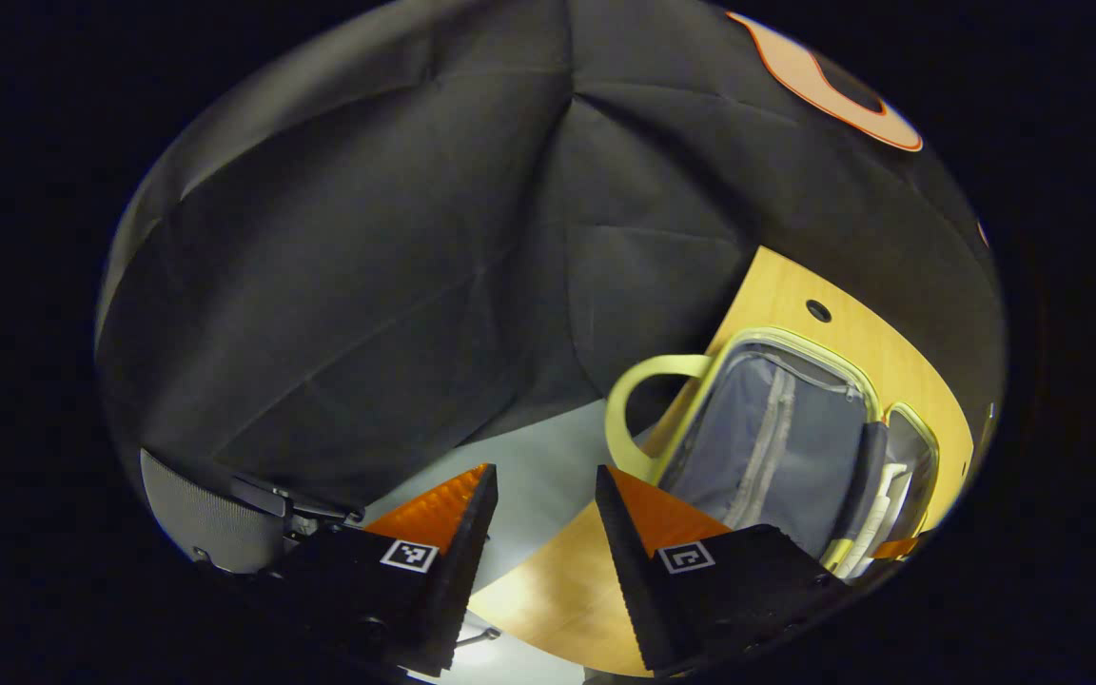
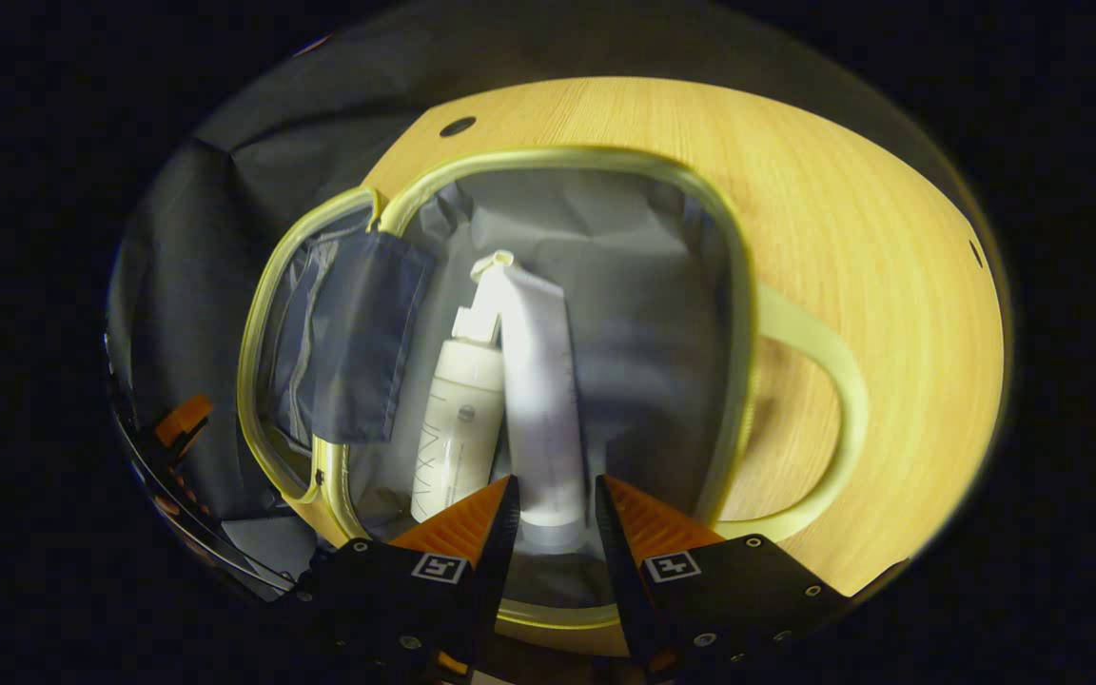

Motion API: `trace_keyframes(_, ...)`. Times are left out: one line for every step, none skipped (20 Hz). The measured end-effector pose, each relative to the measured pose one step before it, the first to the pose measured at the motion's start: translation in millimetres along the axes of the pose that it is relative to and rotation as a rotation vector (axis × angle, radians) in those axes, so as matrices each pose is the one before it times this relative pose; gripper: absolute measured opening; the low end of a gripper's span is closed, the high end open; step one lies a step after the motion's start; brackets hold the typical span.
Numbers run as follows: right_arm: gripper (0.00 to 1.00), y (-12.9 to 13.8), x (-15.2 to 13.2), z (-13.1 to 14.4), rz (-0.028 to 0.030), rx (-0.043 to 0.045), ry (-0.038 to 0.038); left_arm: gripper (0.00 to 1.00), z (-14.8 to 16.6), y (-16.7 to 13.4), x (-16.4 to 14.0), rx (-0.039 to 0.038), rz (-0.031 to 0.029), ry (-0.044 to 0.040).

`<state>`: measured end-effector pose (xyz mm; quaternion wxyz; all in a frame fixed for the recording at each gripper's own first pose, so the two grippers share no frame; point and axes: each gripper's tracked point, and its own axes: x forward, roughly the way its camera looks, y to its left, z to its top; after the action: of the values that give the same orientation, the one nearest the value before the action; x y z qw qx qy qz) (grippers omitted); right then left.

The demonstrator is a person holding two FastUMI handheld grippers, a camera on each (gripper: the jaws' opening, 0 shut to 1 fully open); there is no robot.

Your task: First open the suitcase, pack the skin care products into it, and then close the suitcase.

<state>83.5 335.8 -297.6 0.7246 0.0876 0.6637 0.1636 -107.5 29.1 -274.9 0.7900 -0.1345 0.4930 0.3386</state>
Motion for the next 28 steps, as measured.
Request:
trace_keyframes(0.56, -6.52, -8.78, 4.38, 0.00366, 0.01275, -0.02658, 0.7, 3.82, 2.6, 7.77, -0.00254, 0.00137, -0.00649)
trace_keyframes(0.6, -3.97, -10.76, 3.84, 0.01444, 0.0199, -0.02128, 0.74, 3.45, 3.59, 9.71, -0.00611, 0.00615, -0.00161)
trace_keyframes(0.63, -5.22, -7.53, 4.52, -0.00509, 0.00629, -0.02831, 0.73, 4.65, -1.42, 7.77, -0.00395, -0.00573, -0.00806)
trace_keyframes(0.64, -5.61, -7.6, 3.67, -0.01182, -0.00452, -0.02704, 0.73, 7.16, -0.51, 10.49, -0.00259, -0.00593, -0.01311)
trace_keyframes(0.65, -1.24, -5.86, 2.1, 0.00174, 0.00227, -0.02156, 0.73, 5.57, -3.41, 8.22, -0.00973, -0.00859, -0.01134)
trace_keyframes(0.67, -1.91, -6.6, 2.1, 0.00139, 0.00337, -0.01751, 0.74, 0.84, -6.03, 8.27, -0.02622, -0.02823, 0.00518)
trace_keyframes(0.65, -3.05, -9.99, 4.86, 0.01078, 0.00283, -0.03356, 0.77, -0.24, -7.39, 6.86, -0.04106, -0.04499, 0.02116)
trace_keyframes(0.73, -4.75, -13.46, 7.75, 0.00682, -0.00287, -0.05511, 0.78, 3.94, -1.24, 12.75, -0.0441, -0.02351, -0.00027)
trace_keyframes(0.76, -4.09, -10.29, 9.09, 0.00496, -0.00266, -0.04987, 0.8, 1.44, -2.96, 8.94, -0.04834, -0.02969, 0.01596)
trace_keyframes(0.79, -2.14, -8.29, 7.45, 0.00901, 0.00385, -0.03599, 0.8, -4.65, -4.37, 5.31, -0.0353, -0.03382, 0.02692)
trace_keyframes(0.81, -3.49, -9.0, 6.86, 0.00296, 0.00939, -0.0321, 0.82, -5.22, -0.37, 1.94, -0.01815, -0.01275, 0.03508)
trace_keyframes(0.85, -3.41, -8.53, 8.72, 0.00295, 0.00943, -0.04162, 0.82, -3.32, 1.33, 10.02, -0.00468, -0.01011, 0.02372)
trace_keyframes(0.87, -3.32, -7.4, 9.11, -0.0033, 0.00498, -0.04396, 0.82, 0.09, -4.51, 4.64, -0.01768, -0.02755, 0.00291)
trace_keyframes(0.92, -10.93, -12.43, 16.86, -0.01988, 0.00349, -0.07629, 0.82, 0.73, -17.57, 8.36, -0.0535, -0.07452, 0.01134)
trace_keyframes(0.94, -10.47, -13.56, 12.64, -0.02388, 0.00383, -0.06395, 0.82, -11.89, -9.39, 11.8, -0.03421, -0.02699, 0.02816)
trace_keyframes(0.95, -8.38, -7.09, 7.41, -0.01706, 0.00247, -0.03357, 0.82, -11.47, -2.07, 12.12, -0.04467, -0.03898, 0.0471)
trace_keyframes(0.95, -5.6, -5.24, 3.93, -0.00413, 0.00194, -0.01521, 0.82, -3.42, -2.87, 3.51, -0.03864, -0.02898, 0.01875)
trace_keyframes(0.95, -7.83, -4.38, 1.01, -0.01757, 0.00198, -0.00735, 0.66, -1.85, -2.68, 9.64, -0.04204, -0.02101, 0.00693)
trace_keyframes(0.95, -6.96, -5.25, 2.64, -0.01041, 0.00154, -0.01364, 0.51, -4.56, -1.73, 0.9, -0.04305, -0.01667, 0.01346)
trace_keyframes(0.96, -8.68, -3.53, 4.24, -0.01898, -0.00202, -0.01791, 0.35, -4.98, -0.35, 2.61, -0.02283, -0.0016, 0.01682)
trace_keyframes(0.96, -5.1, -4.0, 1.37, -0.00841, -0.00223, -0.01087, 0.3, -9.97, 1.94, 4.08, -0.01205, -0.00882, 0.02794)
trace_keyframes(0.96, -5.79, -5.12, 3.18, -0.0122, -0.00359, -0.0166, 0.3, 2.55, 3.27, -12.88, -0.00993, 0.00461, -0.00467)
trace_keyframes(0.95, -3.55, -1.96, 4.2, 0.0005, -0.00362, -0.01751, 0.21, 3.26, -1.0, 20.0, 0.00646, -0.01705, 0.00987)
trace_keyframes(0.96, -2.6, -3.09, 2.85, -0.00786, -0.00451, -0.0157, 0.18, -1.47, -2.93, -0.95, 0.00345, -0.01969, 0.00372)
trace_keyframes(0.96, -1.7, 0.04, 2.1, -0.00925, -0.00287, -0.01123, 0.14, 3.2, -3.88, -9.87, 0.02466, -0.02734, -0.00102)
trace_keyframes(0.95, -0.23, -1.31, 0.69, -0.0031, 0.00025, -0.00555, 0.1, 4.69, -1.06, -3.56, 0.00626, -0.01492, -0.0162)
trace_keyframes(0.96, -4.82, -2.21, 1.36, -0.00401, 0.00322, -0.00484, 0.09, 2.37, -10.19, -6.04, 0.03785, -0.02637, -0.01433)
trace_keyframes(0.96, -5.2, -2.68, 1.84, -0.00391, -0.00003, -0.00493, 0.09, 5.7, -7.15, -10.9, 0.0516, -0.01073, -0.02522)
